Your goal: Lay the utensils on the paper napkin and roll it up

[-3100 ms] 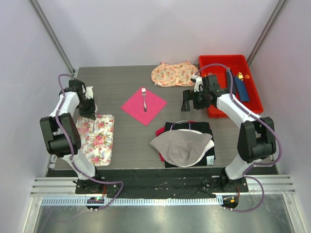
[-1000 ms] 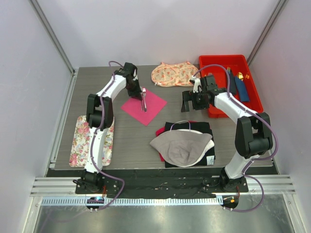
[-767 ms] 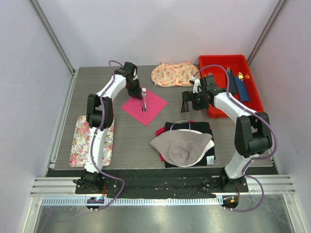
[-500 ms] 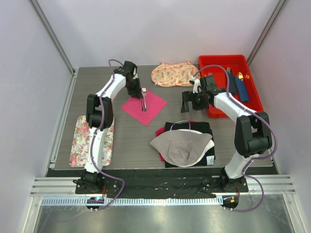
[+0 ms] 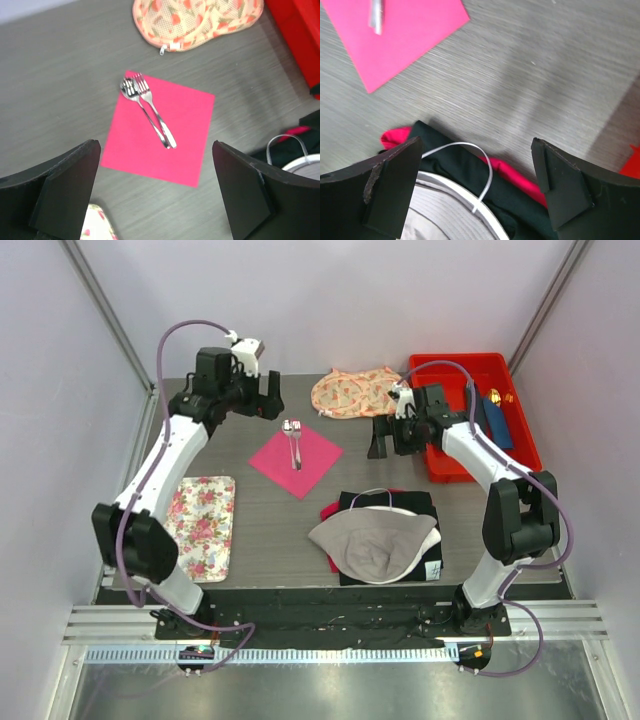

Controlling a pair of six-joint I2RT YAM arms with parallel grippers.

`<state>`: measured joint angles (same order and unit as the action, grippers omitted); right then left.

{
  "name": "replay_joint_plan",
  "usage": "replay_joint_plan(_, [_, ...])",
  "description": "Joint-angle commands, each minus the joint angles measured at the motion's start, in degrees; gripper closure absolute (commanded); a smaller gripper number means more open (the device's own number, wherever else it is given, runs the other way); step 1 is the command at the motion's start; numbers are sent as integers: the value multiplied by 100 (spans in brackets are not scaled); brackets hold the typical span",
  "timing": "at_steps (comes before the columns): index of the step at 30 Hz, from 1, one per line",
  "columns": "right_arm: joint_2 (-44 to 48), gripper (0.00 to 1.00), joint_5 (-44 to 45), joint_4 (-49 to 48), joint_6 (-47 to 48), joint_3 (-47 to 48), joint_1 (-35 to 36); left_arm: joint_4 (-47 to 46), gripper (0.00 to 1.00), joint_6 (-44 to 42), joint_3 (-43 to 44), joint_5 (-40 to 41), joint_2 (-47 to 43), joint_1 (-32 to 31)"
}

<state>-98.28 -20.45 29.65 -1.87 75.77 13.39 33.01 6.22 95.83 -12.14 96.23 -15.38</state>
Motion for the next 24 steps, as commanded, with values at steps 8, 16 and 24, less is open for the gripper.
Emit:
replay_joint_plan(8, [-551, 0, -873, -187, -559, 1063, 217, -917, 0, -2430, -1969, -2062, -753, -9])
replay_joint_plan(16, [-956, 0, -979, -205, -868, 1283, 357, -2027, 16, -4504, -3658, -2916, -536, -352])
replay_joint_plan(24, [-1017, 0, -1014, -205, -797, 1168, 410, -2053, 38, -5903, -3747, -2637, 106, -782])
